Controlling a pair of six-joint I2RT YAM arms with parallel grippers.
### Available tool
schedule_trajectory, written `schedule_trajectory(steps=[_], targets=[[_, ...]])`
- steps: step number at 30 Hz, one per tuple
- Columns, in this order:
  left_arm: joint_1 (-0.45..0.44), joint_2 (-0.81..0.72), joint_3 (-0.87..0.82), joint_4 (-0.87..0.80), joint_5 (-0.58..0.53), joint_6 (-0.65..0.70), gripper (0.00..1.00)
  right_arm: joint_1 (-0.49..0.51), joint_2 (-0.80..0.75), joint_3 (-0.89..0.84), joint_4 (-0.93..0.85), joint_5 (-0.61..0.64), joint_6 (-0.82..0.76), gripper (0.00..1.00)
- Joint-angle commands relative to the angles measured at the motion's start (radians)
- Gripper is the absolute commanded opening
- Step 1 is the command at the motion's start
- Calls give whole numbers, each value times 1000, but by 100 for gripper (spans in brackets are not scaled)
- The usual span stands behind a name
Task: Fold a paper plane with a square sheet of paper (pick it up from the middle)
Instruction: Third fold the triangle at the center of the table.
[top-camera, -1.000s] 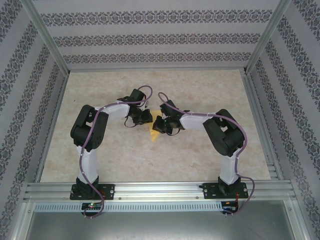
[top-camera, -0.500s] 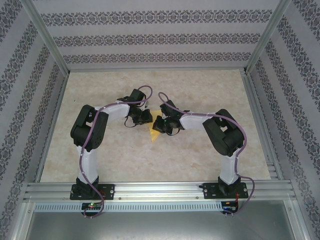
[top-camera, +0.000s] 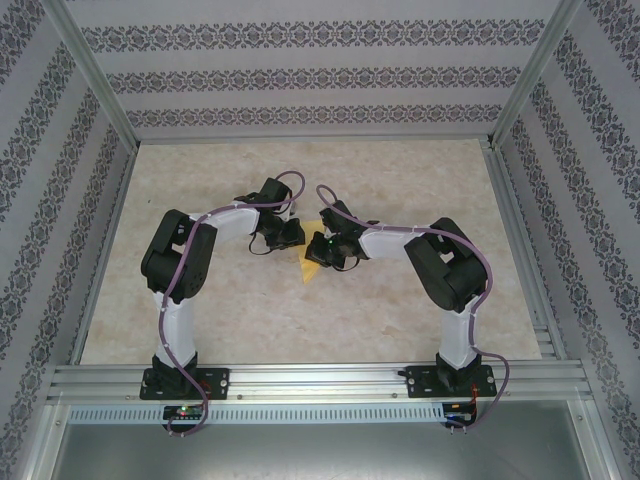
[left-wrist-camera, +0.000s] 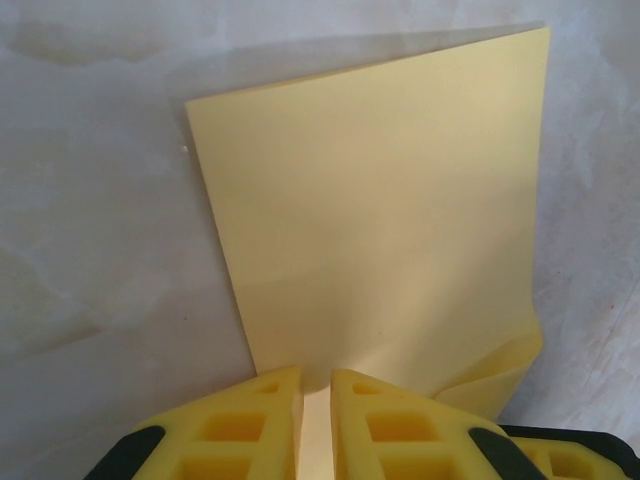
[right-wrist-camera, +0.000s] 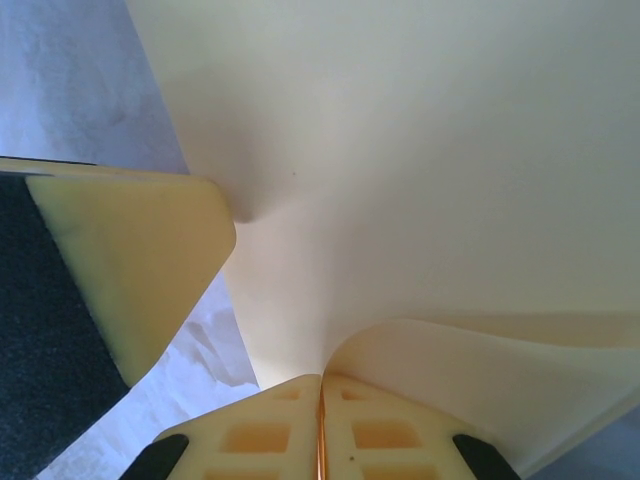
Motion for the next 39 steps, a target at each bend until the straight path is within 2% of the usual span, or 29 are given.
schedule_trajectory(steps=[1,6,12,19,29,34,39], targets=[[8,-10,19,-41,-8,26,17,4,32,7,-5,32,-2,10],[19,-48,19,-41,-14,9,18,4,38,9,-9,32,0,13],[69,-150,-33,-19,-52,-41,22,7,41,6,-10,28,0,28],[130,-208,-91,-14,-47,-52,25,7,41,1,-3,23,2,36],[134,-212,-122,20,31,-50,26,3,33,-15,2,26,-3,40],[130,-214,-132,22,63,-32,26,-2,29,-24,-6,34,-10,38],[114,-212,-144,28,79,-28,24,-5,29,-35,-7,32,-11,24]])
